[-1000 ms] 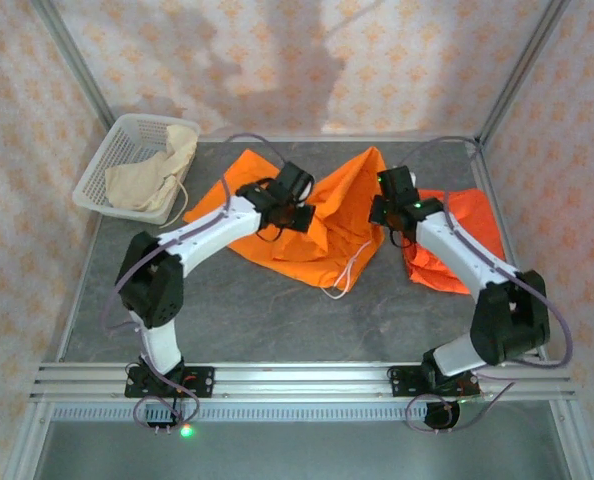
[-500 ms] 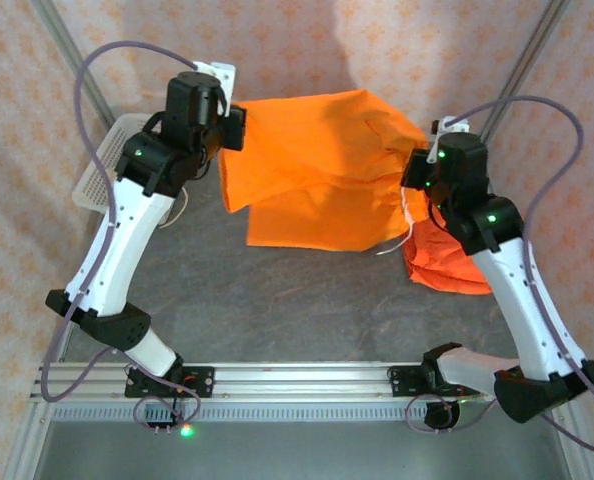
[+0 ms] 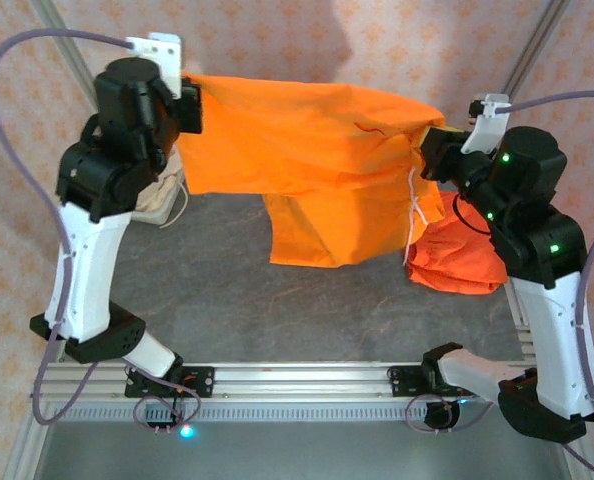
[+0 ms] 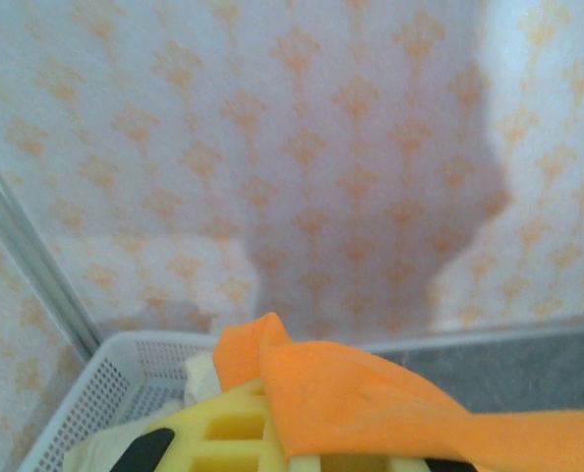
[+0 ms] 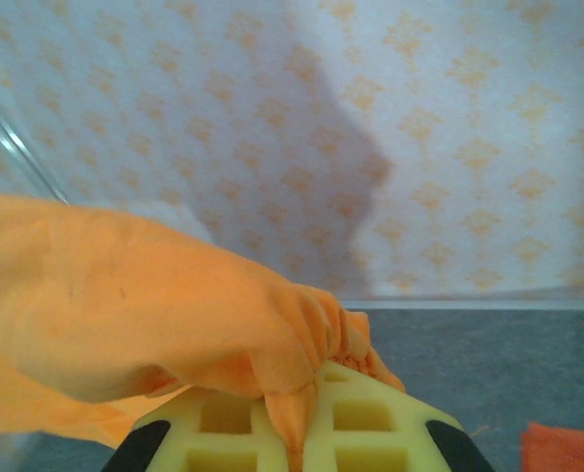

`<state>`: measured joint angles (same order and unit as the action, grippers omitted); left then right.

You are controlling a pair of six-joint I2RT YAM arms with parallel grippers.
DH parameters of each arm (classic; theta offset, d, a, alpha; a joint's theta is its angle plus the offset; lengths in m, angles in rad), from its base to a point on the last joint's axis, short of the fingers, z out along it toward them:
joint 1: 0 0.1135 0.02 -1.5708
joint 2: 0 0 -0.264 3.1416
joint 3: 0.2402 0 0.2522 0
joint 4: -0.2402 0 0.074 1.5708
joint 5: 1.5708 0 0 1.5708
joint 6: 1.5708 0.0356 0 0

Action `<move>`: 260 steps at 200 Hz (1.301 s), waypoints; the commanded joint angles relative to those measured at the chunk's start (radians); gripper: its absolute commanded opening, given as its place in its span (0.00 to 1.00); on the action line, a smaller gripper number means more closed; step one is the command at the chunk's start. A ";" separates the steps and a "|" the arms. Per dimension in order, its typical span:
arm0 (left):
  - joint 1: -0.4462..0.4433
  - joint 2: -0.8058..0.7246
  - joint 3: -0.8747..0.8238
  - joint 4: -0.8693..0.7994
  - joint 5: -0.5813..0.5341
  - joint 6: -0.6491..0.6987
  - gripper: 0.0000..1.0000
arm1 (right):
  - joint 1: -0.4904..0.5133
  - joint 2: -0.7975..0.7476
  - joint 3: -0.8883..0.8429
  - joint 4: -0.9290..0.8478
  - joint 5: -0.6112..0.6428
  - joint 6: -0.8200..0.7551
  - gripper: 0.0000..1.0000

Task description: Fold and stack the shorts

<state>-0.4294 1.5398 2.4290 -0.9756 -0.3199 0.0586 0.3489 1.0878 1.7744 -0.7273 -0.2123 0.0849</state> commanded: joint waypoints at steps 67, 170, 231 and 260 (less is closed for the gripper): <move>0.010 -0.069 0.244 0.095 -0.099 0.064 0.00 | 0.066 -0.035 0.097 0.046 -0.127 0.146 0.00; 0.095 0.160 -0.098 0.230 -0.058 0.052 0.00 | 0.073 0.016 -0.456 0.156 0.299 0.104 0.00; 0.104 0.353 -0.263 0.424 -0.068 0.101 0.00 | -0.060 0.320 -0.597 0.381 0.134 -0.081 0.00; 0.108 0.426 -0.275 0.476 -0.109 0.101 0.00 | -0.088 0.417 -0.558 0.429 0.131 -0.146 0.01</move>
<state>-0.3370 1.9533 2.1521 -0.6281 -0.3653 0.1467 0.2810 1.4696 1.1717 -0.3969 -0.0780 0.0303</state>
